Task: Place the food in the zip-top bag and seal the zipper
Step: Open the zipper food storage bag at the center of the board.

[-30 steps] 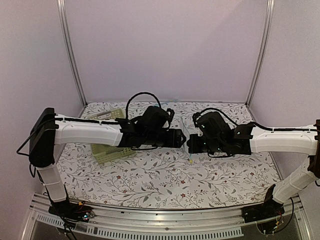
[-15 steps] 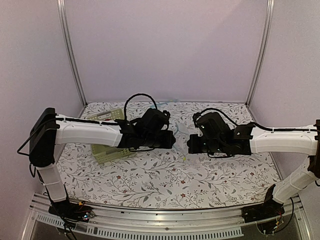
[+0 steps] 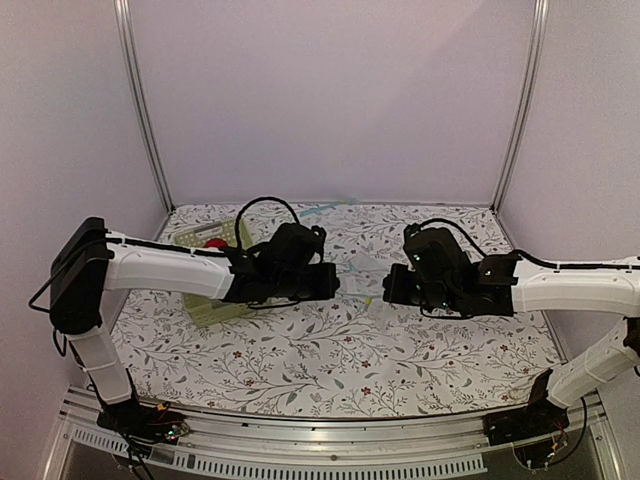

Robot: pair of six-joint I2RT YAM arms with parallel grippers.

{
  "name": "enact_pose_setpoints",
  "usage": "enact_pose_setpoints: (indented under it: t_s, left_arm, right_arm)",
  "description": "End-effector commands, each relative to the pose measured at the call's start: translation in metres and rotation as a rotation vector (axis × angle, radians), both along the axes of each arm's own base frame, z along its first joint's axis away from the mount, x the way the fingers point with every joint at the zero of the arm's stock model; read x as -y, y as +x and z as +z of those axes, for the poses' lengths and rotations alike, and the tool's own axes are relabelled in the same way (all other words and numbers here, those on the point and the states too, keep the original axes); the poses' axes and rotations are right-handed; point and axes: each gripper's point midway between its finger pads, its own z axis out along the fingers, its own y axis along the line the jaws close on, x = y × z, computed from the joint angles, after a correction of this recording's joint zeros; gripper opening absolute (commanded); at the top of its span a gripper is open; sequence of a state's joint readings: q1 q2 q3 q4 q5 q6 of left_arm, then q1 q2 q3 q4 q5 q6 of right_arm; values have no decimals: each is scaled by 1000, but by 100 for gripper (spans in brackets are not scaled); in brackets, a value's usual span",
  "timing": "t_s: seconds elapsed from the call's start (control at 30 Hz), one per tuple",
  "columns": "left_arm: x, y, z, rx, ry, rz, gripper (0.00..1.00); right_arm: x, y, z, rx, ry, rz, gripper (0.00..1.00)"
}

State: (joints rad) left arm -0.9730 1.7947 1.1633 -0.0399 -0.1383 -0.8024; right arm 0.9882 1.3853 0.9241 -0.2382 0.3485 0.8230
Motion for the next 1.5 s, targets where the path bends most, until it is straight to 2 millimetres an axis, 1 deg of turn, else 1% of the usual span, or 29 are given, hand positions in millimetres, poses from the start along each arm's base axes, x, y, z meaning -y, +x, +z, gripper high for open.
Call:
enact_pose_setpoints:
  t_s: [0.0,0.13,0.3,0.37,0.43,0.47,0.57,0.63,0.7,0.73,0.77,0.8,0.87,0.93,1.0,1.1,1.17,1.27,1.33,1.4,1.47]
  left_arm:
    - [-9,14,12,16,-79,46,2]
    - [6,7,22,44,-119,-50,5]
    - [16,-4,29,58,-133,-148,9]
    - [18,-10,33,68,-134,-185,16]
    - [21,-16,41,85,-143,-220,24]
    - [23,-20,43,92,-144,-238,30]
    - [27,-32,60,136,-156,-298,52]
    - [28,-41,71,154,-169,-334,60]
    - [21,-49,78,158,-173,-346,65]
    - [14,-50,81,159,-166,-335,67]
    - [5,-51,80,154,-145,-317,69]
    - [-5,-48,83,156,-131,-291,70]
    - [-35,-41,79,125,-55,-220,72]
    - [-66,-30,79,113,2,-145,76]
    - [-102,-13,76,100,67,-51,82]
    - [-158,13,63,25,147,85,84]
    - [-190,32,58,10,176,175,85]
    - [-231,58,53,-2,192,292,86]
    - [-255,74,52,-6,197,366,88]
    - [-269,87,48,-12,212,405,92]
    - [-284,98,37,-43,258,438,96]
  right_arm:
    - [9,0,4,17,22,-47,0]
    - [1,-1,4,10,29,-9,0]
    - [-20,-4,8,15,22,104,0]
    - [-27,-4,9,15,17,138,0]
    - [-29,-4,6,9,-1,146,0]
    - [-28,-3,5,5,-10,143,0]
    - [-25,-1,-6,-21,-55,122,0]
    - [-24,0,-11,-33,-70,107,0]
    - [-24,1,-13,-40,-76,99,0]
    - [-24,1,-13,-44,-78,95,0]
    - [-23,1,-14,-46,-84,93,0]
    - [-23,2,-14,-45,-87,90,0]
    - [-23,2,-14,-43,-94,91,0]
    - [-24,3,-12,-40,-93,94,0]
    - [-25,3,-10,-38,-97,100,0]
    - [-27,4,-10,-41,-102,110,0]
    - [-30,3,-10,-44,-101,117,0]
    - [-32,3,-11,-51,-98,127,0]
    - [-33,3,-10,-51,-96,130,0]
    - [-34,3,-10,-51,-97,133,0]
    - [-34,3,-10,-52,-94,134,0]
